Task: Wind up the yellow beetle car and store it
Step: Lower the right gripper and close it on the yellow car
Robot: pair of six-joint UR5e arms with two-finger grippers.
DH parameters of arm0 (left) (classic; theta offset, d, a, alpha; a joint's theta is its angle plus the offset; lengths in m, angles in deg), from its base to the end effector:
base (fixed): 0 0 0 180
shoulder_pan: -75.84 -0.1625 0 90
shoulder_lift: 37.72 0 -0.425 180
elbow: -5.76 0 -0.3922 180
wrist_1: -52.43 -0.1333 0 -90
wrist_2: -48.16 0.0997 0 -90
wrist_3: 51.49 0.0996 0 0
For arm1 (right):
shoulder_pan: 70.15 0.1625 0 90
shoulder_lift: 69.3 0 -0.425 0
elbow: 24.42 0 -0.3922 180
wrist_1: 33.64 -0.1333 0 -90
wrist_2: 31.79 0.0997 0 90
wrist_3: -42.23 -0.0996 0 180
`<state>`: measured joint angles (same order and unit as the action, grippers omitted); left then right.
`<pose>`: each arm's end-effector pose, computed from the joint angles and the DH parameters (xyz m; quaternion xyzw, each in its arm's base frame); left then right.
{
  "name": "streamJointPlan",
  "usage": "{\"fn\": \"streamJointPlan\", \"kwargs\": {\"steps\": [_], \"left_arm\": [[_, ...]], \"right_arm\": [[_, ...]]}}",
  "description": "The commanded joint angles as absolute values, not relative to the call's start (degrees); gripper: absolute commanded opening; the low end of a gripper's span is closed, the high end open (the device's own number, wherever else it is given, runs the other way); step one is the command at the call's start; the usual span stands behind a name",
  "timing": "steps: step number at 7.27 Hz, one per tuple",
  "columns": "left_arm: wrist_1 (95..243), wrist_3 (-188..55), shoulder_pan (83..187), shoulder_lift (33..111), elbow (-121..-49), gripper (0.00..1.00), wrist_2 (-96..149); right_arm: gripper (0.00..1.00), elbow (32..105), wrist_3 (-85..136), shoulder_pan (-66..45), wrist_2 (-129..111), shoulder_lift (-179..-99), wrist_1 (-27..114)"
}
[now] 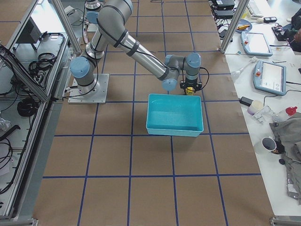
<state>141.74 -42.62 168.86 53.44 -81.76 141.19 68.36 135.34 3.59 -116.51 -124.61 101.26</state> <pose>-0.1544 -0.4964 0.5005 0.1031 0.9942 -0.0162 0.0273 -0.0494 -0.6781 0.1879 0.6219 -0.7791 0.0749 0.0262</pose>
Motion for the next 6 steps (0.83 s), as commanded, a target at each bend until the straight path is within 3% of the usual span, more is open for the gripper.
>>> {"fn": "streamJointPlan", "kwargs": {"steps": [1,2,6], "left_arm": [[141.72,-42.26,168.74,53.43,-81.86,1.00,140.80],[141.72,-42.09,168.65,53.43,-81.86,1.00,140.71],[141.72,-41.91,168.38,53.43,-81.78,0.99,140.62]], "right_arm": [[0.10,68.39,135.22,3.59,-116.51,-124.67,101.18],[0.05,68.22,135.22,3.59,-116.51,-125.02,101.10],[0.05,62.62,134.25,4.21,-116.51,-131.32,88.23]]}}
